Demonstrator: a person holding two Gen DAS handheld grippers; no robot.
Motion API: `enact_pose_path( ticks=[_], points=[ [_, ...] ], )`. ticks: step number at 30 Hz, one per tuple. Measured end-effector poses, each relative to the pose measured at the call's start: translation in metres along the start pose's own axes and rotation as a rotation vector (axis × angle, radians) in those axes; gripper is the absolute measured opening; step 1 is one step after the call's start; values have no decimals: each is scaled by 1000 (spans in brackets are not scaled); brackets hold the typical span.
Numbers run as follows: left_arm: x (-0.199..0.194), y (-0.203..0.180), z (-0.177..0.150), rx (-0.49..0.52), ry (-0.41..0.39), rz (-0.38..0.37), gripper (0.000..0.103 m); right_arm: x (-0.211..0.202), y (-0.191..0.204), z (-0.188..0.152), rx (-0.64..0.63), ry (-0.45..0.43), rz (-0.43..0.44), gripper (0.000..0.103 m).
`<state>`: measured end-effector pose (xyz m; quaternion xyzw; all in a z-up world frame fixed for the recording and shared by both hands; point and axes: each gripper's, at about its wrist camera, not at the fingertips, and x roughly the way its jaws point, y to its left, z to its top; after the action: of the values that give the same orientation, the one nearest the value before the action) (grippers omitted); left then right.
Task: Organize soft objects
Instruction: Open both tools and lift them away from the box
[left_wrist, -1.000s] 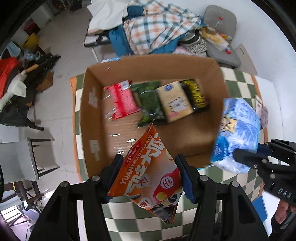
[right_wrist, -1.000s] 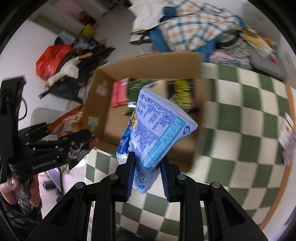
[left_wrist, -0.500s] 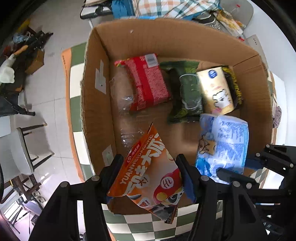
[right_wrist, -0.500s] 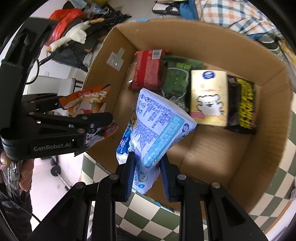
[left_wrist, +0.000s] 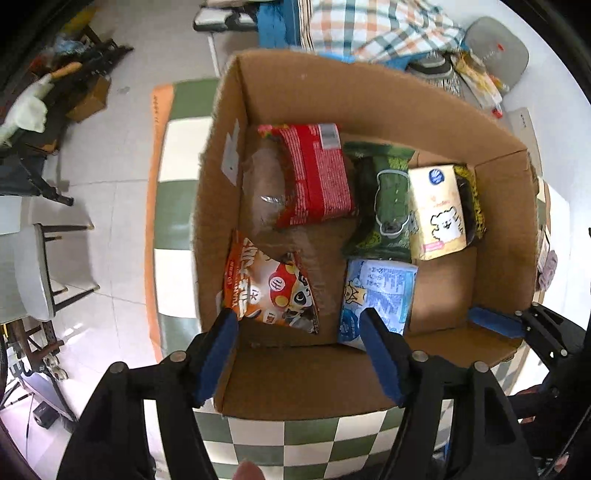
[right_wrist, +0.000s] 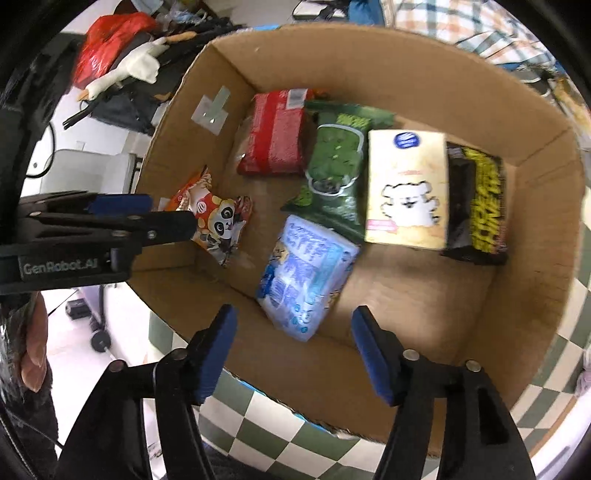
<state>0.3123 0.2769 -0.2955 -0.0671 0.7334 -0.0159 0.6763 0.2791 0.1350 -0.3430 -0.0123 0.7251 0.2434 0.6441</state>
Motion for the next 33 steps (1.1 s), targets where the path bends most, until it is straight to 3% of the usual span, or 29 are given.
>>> enact_pose_path(
  ticks=[2,4,6,9,12,14,23,33],
  points=[
    [-8,-2,-8,-11,-45,15,73,-8,-3,-5,19,-26,-40,74],
    [-15,-4,-18,-36,-102,26,88,-16,-4,-12,39,-53,-79,76],
    [-20,-12,-30,-48,-155,47,92,-22,-8,-19,76,-90,-136,92],
    [-17,-26,-47,-42,-184,104,92,-27,-13,-34,126,-141,-197,94],
    [-20,-33,-59,-57,-226,109,92,-30,-22,-48,193,-156,-190,99],
    [-24,-38,-67,-62,-251,111,92,-36,-25,-57,209,-180,-234,103],
    [-63,-61,-100,-38,-379,145,92,-84,-25,-95,236,-333,-347,103],
    [-128,-76,-143,-38,-505,139,93,-158,-6,-151,224,-456,-322,103]
  ],
)
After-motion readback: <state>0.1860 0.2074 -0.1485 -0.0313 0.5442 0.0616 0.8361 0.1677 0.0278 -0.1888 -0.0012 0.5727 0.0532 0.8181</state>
